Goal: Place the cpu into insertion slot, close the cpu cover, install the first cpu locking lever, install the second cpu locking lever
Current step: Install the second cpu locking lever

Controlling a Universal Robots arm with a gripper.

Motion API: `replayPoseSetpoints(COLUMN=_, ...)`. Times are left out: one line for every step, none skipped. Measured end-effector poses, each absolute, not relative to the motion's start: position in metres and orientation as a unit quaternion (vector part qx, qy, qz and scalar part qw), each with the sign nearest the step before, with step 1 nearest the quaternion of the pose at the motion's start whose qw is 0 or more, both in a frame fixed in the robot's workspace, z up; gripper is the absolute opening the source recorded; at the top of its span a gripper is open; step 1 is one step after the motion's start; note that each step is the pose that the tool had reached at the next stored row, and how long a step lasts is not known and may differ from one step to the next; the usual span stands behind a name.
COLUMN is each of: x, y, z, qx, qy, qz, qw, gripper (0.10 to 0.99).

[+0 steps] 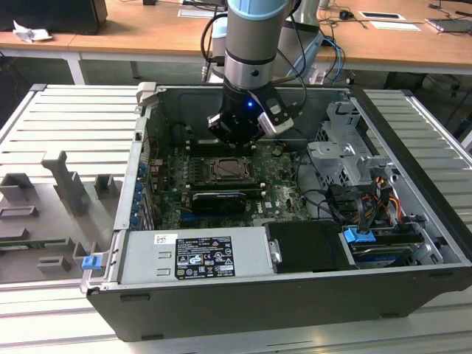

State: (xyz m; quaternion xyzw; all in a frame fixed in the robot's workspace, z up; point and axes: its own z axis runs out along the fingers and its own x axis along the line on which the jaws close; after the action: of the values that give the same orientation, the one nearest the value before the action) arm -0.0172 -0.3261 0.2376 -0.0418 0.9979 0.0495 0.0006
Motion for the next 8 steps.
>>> replayPoseSetpoints(x=-0.0172, y=-0.3269, z=0.2375, qx=-0.042, qy=0.998, qz=0.049, qw=0.001, gripper=0.106)
replayPoseSetpoints(x=-0.0172, y=-0.3284, z=0.2374, qx=-0.042, qy=0.998, qz=0.05, qw=0.001, gripper=0.106)
replayPoseSetpoints(x=-0.0172, y=-0.3292, z=0.2374, qx=-0.042, qy=0.998, qz=0.05, qw=0.001, gripper=0.106)
replayPoseSetpoints(x=-0.0172, y=-0.3295, z=0.2374, qx=-0.042, qy=0.998, qz=0.05, qw=0.001, gripper=0.106)
replayPoseSetpoints(x=-0.0172, y=-0.3298, z=0.2375, qx=-0.042, qy=0.998, qz=0.049, qw=0.001, gripper=0.106)
replayPoseSetpoints(x=-0.0172, y=-0.33, z=0.2379, qx=-0.042, qy=0.998, qz=0.049, qw=0.001, gripper=0.106)
replayPoseSetpoints(x=-0.0172, y=-0.3301, z=0.2385, qx=-0.042, qy=0.998, qz=0.049, qw=0.001, gripper=0.106)
replayPoseSetpoints(x=-0.0172, y=-0.3301, z=0.2392, qx=-0.042, qy=0.998, qz=0.049, qw=0.001, gripper=0.106)
